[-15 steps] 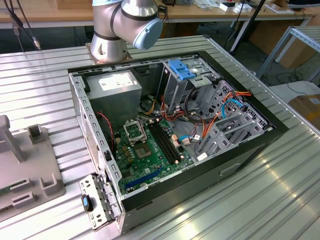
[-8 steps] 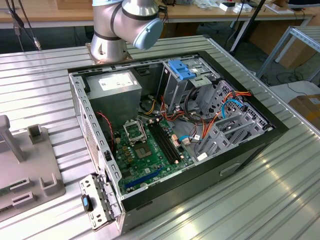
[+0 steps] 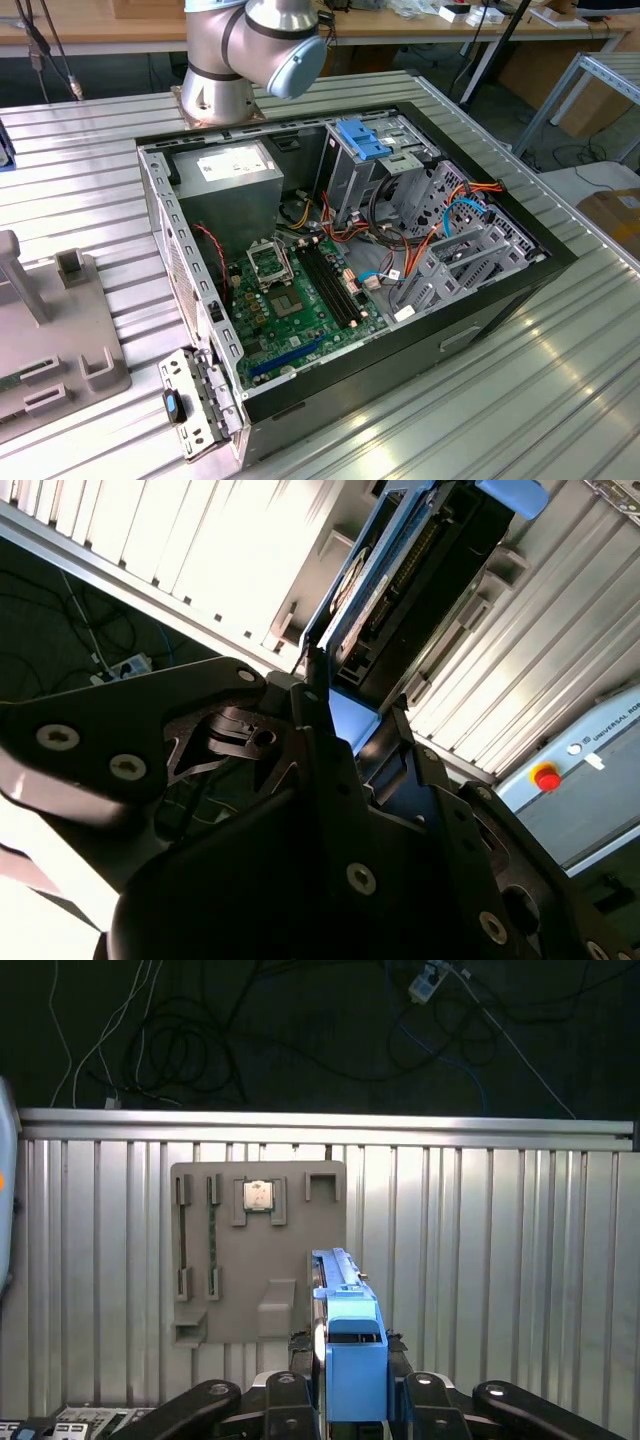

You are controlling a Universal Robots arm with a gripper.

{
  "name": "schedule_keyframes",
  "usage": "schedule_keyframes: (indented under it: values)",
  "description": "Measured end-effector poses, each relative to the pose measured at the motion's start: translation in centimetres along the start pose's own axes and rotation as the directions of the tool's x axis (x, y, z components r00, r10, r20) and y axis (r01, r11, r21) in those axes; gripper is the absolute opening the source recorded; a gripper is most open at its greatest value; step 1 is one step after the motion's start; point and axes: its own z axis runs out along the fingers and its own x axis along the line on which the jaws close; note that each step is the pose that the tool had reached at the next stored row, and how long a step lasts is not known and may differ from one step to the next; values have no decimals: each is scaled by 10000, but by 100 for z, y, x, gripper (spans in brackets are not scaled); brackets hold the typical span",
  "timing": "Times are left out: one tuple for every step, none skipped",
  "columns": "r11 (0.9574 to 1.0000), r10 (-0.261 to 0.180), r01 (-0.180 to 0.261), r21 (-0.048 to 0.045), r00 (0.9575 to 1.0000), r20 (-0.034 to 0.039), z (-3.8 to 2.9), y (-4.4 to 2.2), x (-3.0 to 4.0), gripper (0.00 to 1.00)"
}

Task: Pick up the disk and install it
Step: 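Pick up the disk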

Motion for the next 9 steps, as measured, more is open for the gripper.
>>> schedule_keyframes:
  values:
    - [10000,0,0,0,10000,0,0,-17,0,37]
    - [10000,0,0,0,10000,0,0,-32,1,37]
    - [10000,0,0,-1,10000,0,0,-42,1,37]
    - [10000,-1,1,-1,10000,-1,-1,-52,1,37]
    - [10000,-1,1,0,10000,0,0,-73,1,37]
    - [10000,-1,1,0,10000,0,0,-85,2,37]
    - [10000,-1,1,0,10000,0,0,-95,2,37]
    - [10000,0,0,0,10000,-1,0,-105,2,37]
    - [10000,-1,1,-1,10000,-1,-1,-115,2,37]
